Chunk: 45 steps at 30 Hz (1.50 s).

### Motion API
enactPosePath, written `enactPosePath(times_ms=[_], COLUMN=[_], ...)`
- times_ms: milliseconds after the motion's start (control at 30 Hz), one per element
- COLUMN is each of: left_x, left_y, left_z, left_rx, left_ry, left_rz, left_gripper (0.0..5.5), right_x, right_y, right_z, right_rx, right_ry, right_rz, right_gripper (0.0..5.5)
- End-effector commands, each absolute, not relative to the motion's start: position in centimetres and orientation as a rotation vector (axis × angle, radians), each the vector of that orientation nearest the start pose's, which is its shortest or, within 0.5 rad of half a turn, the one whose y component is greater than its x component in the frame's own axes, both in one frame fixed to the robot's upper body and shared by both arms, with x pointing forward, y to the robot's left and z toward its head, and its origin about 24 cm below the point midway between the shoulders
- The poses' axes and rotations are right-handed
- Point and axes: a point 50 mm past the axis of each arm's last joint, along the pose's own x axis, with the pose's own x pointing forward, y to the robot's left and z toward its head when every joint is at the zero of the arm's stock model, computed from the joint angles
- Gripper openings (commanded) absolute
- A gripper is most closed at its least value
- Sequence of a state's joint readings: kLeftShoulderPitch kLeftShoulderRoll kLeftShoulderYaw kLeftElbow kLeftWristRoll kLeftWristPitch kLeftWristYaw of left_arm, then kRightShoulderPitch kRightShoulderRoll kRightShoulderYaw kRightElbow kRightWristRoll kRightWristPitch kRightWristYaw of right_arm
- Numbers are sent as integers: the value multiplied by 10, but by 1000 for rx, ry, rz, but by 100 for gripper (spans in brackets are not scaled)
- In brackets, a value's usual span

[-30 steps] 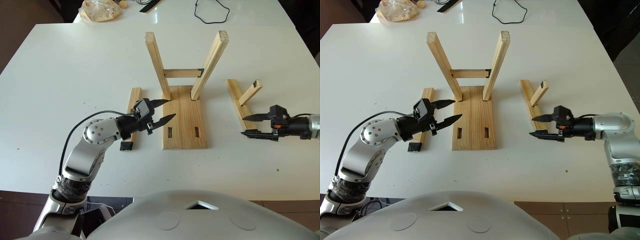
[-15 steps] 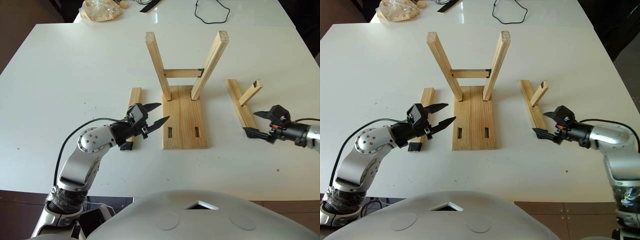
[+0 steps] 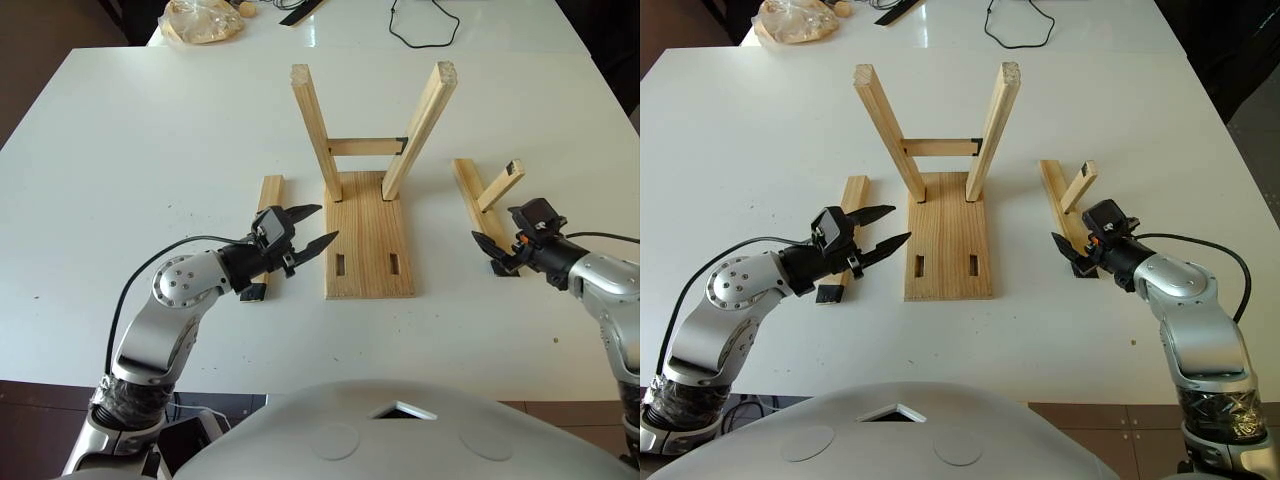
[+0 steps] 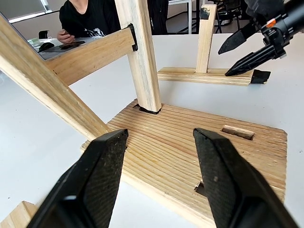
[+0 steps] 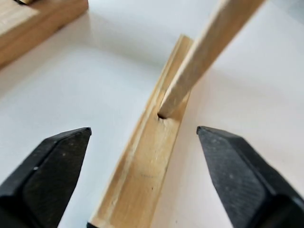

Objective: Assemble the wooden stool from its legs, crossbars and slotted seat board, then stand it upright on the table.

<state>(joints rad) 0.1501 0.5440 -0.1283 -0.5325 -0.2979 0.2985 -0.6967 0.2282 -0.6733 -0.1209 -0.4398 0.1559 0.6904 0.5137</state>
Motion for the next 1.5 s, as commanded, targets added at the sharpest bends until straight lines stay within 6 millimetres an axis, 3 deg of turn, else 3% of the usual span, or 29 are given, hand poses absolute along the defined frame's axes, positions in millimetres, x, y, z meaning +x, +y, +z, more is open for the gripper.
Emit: enactPosePath(times_ms=[33, 267, 367, 833, 1000, 1100, 1233, 1367, 1500], left_x=[195, 198, 199, 204, 208, 209, 212, 226, 235], left_y=[150, 151, 150, 151, 154, 155, 154, 154, 150], left_z=[97, 98, 99, 102, 105, 111, 125, 157, 192], left_rx=[234, 242, 244, 255, 264, 273, 279, 188, 4], left_ry=[95, 90, 89, 85, 78, 56, 19, -49, -143], left_rz=[-948, -945, -946, -948, -949, -955, -958, -922, -926], left_gripper=[255, 255, 255, 255, 255, 255, 255, 255, 277], right_x=[187, 170, 168, 166, 177, 192, 225, 258, 260], right_y=[-254, -259, -259, -263, -265, -269, -287, -291, -273], right_z=[50, 12, 6, -5, -1, 11, 45, 110, 177], right_rx=[-366, -206, -167, -134, -85, -48, -28, 28, 190], right_ry=[636, 741, 745, 758, 705, 616, 433, 157, -90], right_rz=[352, 298, 278, 240, 176, 138, 76, 212, 551], right_gripper=[453, 453, 409, 216, 206, 206, 206, 205, 205])
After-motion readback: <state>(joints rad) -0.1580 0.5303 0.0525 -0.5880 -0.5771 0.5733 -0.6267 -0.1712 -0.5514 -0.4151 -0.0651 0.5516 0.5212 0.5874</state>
